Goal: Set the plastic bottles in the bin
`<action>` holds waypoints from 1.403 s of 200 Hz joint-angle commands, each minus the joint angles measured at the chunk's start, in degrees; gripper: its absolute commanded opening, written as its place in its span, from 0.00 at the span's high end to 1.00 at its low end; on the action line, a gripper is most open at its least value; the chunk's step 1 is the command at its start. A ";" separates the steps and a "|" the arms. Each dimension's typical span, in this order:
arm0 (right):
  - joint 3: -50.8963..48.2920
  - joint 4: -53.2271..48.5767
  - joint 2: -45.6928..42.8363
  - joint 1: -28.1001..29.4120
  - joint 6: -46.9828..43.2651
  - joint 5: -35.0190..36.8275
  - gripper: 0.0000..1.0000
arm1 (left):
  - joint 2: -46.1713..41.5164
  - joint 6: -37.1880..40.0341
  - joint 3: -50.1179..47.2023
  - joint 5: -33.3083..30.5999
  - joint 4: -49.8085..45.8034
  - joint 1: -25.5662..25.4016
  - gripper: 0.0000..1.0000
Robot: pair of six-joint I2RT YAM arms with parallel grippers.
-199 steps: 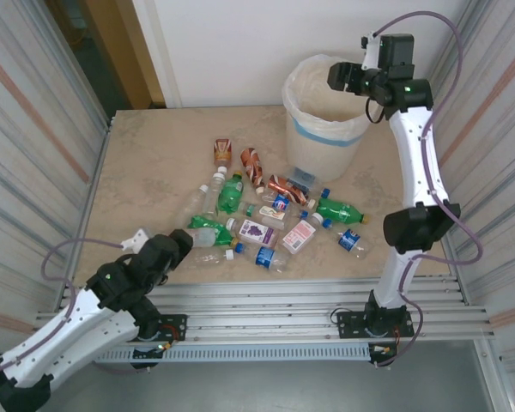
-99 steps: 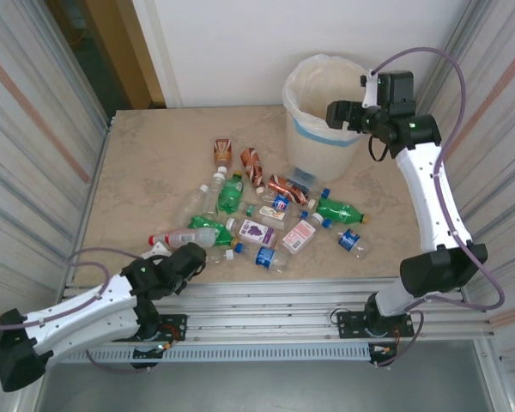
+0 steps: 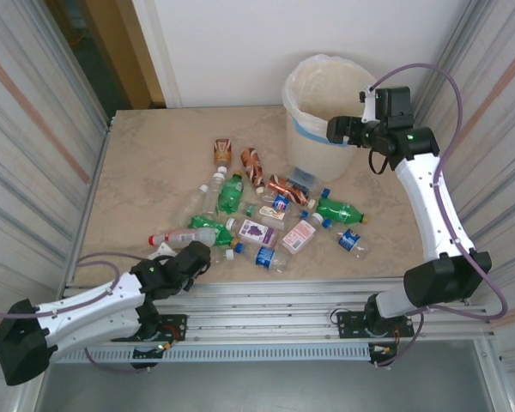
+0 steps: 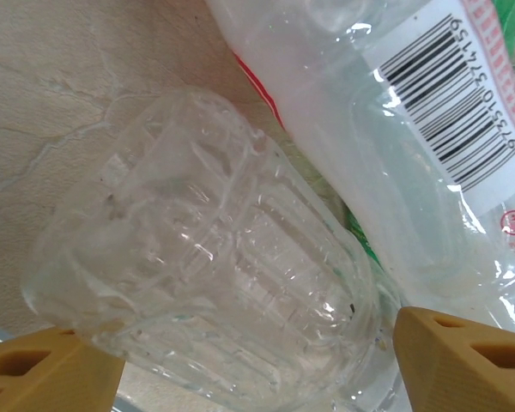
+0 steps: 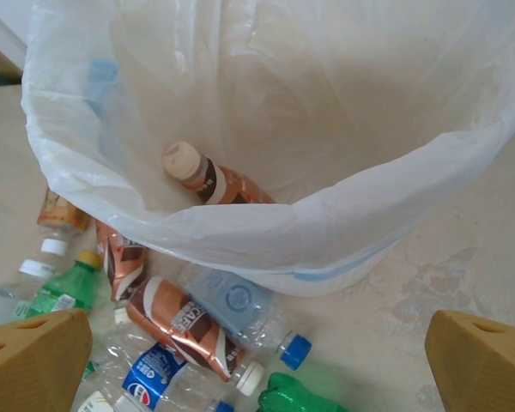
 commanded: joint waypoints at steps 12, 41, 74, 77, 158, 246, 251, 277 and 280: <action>-0.54 1.27 -1.48 0.69 0.49 0.17 0.02 | 1.03 -1.84 -1.75 -1.13 -0.55 0.72 0.21; -1.17 1.38 -1.54 1.05 0.90 0.22 0.02 | 1.53 -0.40 -2.62 0.77 0.88 2.81 0.21; -1.52 1.58 -1.48 1.48 1.27 0.29 0.02 | 2.59 1.19 -2.95 2.15 1.39 5.04 0.21; -1.53 1.59 -1.48 1.57 1.28 0.23 0.02 | 2.68 1.23 -2.99 2.25 1.42 5.13 0.21; -1.75 2.29 -0.77 2.37 1.80 0.96 0.02 | 3.98 4.36 -5.13 4.17 4.62 9.01 0.19; -2.15 2.48 -1.40 2.98 2.24 1.79 0.02 | 3.87 4.84 -5.63 6.24 5.57 9.63 0.37; -2.20 2.47 -1.47 2.98 2.24 1.74 0.02 | 3.72 4.89 -5.61 6.45 5.55 9.63 0.39; -2.19 2.40 -2.07 2.98 2.29 1.96 0.02 | 1.66 5.68 -5.16 7.76 5.48 9.63 0.44; -2.23 2.38 -2.13 2.98 2.33 1.98 0.02 | 1.29 5.90 -5.11 7.94 5.44 9.59 0.44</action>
